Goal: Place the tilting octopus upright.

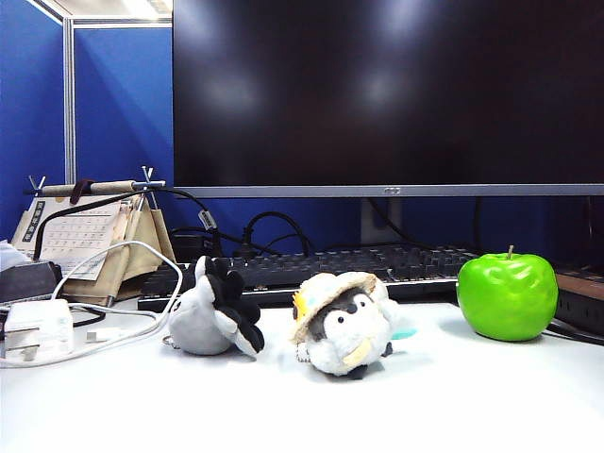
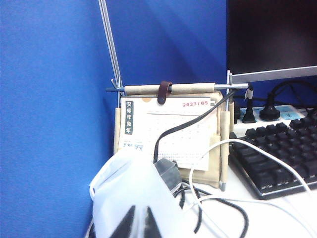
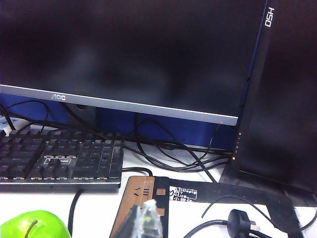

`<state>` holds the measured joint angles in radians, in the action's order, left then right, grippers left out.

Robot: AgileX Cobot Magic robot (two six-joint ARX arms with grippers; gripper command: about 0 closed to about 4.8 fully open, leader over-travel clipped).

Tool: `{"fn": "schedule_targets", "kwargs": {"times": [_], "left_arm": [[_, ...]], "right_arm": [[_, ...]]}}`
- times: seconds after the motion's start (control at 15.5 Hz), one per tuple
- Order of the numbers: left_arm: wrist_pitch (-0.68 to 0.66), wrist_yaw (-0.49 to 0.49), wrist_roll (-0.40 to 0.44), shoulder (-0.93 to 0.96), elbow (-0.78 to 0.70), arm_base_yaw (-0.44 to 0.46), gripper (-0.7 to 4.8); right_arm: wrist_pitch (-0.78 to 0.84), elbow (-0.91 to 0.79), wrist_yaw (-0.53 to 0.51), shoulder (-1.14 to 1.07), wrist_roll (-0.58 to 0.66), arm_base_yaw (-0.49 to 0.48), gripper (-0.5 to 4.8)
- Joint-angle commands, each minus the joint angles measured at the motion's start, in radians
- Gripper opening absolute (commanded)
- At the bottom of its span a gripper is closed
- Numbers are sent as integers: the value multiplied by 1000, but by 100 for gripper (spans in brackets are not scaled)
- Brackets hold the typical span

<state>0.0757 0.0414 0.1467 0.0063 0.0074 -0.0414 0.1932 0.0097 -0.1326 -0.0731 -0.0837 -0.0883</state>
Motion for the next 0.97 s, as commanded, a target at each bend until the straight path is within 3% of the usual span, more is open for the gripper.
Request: {"fn": "schedule_targets", "kwargs": {"times": [0.06, 0.13, 0.19, 0.39, 0.52, 0.71, 0.84, 0.97], "left_arm": [[48, -40, -198, -1, 2, 0, 25], [105, -114, -328, -1, 2, 0, 25], [180, -187, -394, -1, 2, 0, 27], [399, -361, -514, -1, 17, 0, 67], [418, -428, -595, 0, 107, 0, 67], [290, -427, -637, 2, 293, 0, 67], [30, -430, -658, 36, 504, 1, 67], [-93, -514, -659, 124, 675, 2, 66]], "right_arm": [[56, -3, -60, 0, 89, 2, -5], [119, -3, -150, 0, 211, 2, -5], [194, -3, -212, 0, 315, 2, -5], [431, 23, -330, 0, 560, 2, -5], [480, 139, -458, 0, 661, 2, -5], [336, 354, -501, -2, 659, 2, -5], [140, 526, -499, -13, 651, 0, -5], [-51, 657, -536, -60, 648, 0, -5]]}}
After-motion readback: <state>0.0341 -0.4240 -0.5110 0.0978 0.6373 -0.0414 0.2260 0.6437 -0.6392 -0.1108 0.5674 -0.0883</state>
